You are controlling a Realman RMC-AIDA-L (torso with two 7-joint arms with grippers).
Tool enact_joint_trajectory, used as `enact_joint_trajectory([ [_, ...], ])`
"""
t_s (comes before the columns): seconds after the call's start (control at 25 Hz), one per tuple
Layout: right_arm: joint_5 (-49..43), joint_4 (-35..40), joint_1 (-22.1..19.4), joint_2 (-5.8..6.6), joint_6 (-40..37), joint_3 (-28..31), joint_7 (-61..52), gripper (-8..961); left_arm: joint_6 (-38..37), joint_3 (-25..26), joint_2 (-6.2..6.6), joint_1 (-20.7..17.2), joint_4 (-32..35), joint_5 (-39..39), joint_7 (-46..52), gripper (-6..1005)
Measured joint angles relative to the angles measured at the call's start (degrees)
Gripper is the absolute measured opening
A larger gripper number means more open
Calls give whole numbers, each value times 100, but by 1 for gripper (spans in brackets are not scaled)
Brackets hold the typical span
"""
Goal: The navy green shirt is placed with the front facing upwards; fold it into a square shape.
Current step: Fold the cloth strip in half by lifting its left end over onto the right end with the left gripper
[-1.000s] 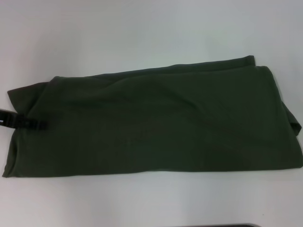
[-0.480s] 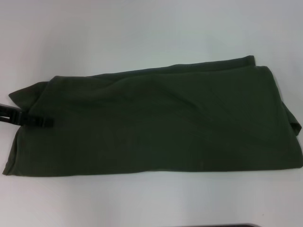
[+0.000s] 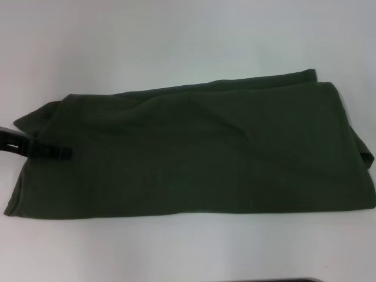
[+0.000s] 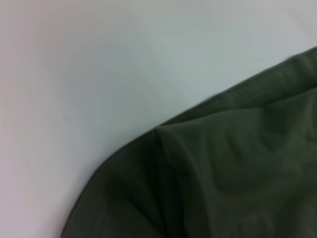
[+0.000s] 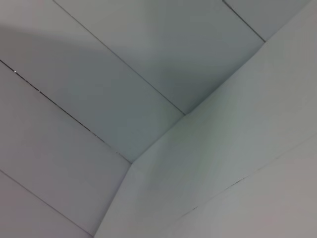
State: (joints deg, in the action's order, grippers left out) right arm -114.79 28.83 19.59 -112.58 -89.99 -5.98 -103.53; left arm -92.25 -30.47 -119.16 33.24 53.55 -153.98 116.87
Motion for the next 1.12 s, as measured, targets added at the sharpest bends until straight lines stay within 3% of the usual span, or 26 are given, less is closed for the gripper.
enact_joint_trajectory([
  [0.16, 1, 0, 0, 0, 7, 0, 0, 932, 41, -155, -26, 3, 21, 1, 19, 778],
  [0.68, 1, 0, 0, 0, 9, 0, 0, 934, 64, -61, 76, 34, -77, 132, 103, 514],
  [1.12, 1, 0, 0, 0, 8, 0, 0, 933, 83, -62, 77, 32, -91, 128, 114, 71],
])
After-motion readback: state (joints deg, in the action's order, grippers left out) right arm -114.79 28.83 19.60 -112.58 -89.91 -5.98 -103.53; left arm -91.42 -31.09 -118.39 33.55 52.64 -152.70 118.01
